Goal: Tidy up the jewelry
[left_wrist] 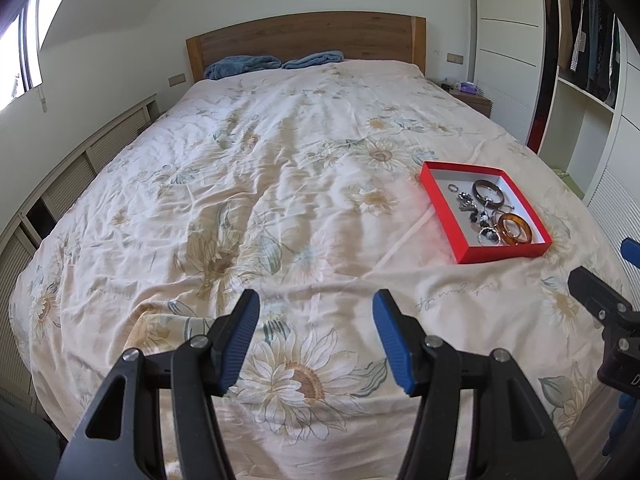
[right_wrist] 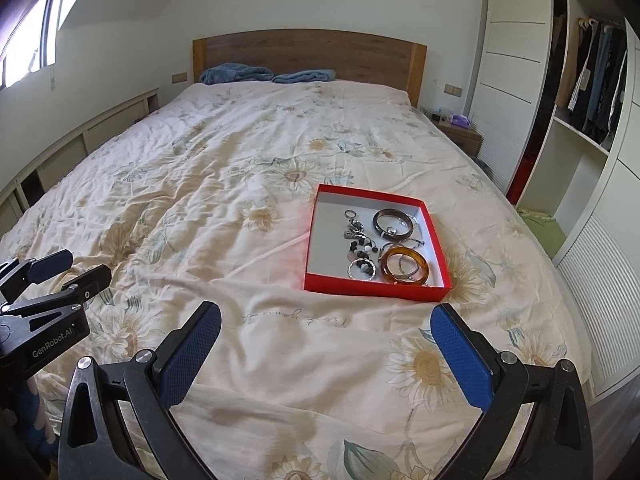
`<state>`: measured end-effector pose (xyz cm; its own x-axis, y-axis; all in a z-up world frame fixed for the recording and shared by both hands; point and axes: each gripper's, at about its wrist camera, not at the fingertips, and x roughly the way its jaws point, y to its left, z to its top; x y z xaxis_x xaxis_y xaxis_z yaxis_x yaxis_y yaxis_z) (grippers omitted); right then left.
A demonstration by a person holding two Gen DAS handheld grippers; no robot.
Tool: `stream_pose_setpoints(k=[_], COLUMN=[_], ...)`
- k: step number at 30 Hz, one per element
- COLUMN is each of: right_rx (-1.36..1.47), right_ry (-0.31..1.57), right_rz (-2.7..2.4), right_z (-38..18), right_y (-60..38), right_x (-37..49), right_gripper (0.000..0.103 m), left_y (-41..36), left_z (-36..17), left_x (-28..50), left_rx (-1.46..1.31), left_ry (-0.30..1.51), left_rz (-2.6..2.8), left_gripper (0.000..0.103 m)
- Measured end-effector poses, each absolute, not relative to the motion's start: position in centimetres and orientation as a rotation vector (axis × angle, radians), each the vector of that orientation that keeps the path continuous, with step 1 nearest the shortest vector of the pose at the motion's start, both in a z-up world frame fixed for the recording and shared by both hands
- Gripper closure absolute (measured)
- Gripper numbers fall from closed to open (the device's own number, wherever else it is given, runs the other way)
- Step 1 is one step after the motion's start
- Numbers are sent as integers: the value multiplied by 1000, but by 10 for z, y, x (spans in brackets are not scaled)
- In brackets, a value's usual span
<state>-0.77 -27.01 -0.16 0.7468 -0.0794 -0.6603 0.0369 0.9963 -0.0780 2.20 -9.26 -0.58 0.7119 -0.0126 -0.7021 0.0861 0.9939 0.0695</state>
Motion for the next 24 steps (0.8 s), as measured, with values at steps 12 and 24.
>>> stream_pose_setpoints(k=[12, 24], right_rx=[-68, -68], right_ry=[711, 712], right_rz=[-59, -59], right_z=[4, 4], right_y=[-268, -268], right_x=[-10, -10], right_gripper=[0, 0], left_y=[-93, -93], left_z=[-6, -5], left_x=[22, 22], left_rx=[100, 101], left_ry=[777, 777], left_rz=[-56, -54], left_gripper=[46, 46])
